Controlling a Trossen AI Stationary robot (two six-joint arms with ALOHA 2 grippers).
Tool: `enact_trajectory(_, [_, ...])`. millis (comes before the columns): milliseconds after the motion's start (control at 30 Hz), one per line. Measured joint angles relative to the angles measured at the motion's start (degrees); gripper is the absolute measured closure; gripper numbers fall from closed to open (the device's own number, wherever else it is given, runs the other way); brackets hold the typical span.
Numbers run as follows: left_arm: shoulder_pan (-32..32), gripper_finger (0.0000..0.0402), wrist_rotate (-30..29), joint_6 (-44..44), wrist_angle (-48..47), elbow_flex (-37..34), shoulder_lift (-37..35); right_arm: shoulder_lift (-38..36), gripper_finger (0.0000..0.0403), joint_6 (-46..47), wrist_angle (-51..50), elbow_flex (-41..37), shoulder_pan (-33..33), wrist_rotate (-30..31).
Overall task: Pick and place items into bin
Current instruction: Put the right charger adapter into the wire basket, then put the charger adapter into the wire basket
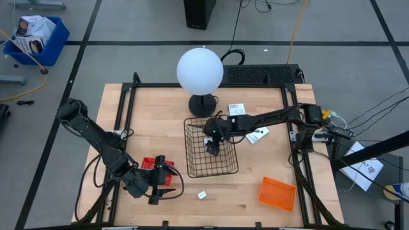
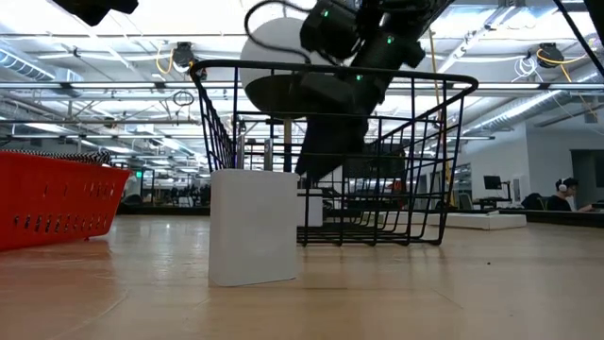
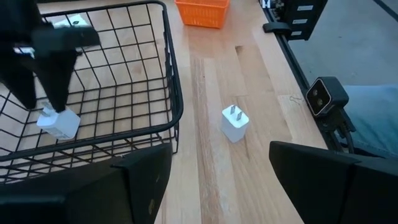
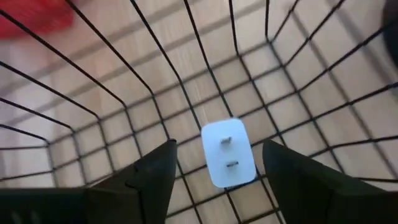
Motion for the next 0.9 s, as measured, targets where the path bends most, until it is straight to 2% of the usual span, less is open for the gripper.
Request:
enact_trajectory(233, [0.0, 0.0128, 0.37, -0.01, 0.03, 0.0, 0.0, -6.73, 0.0167, -0.65, 0.58, 0.0, 1.36, 0.17])
enact_trajectory(533, [0.0, 0.0128, 0.41, -0.04, 0.07, 0.0, 0.0, -11.95, 0.0167, -3.06, 6.5, 0.07, 8.66, 0.46])
enact_trajectory(900, [0.0, 0.0128, 0.41, 0.2, 0.04, 0.0, 0.0, -11.57, 0.0167, -4.2, 7.88, 0.04, 23.17, 12.25])
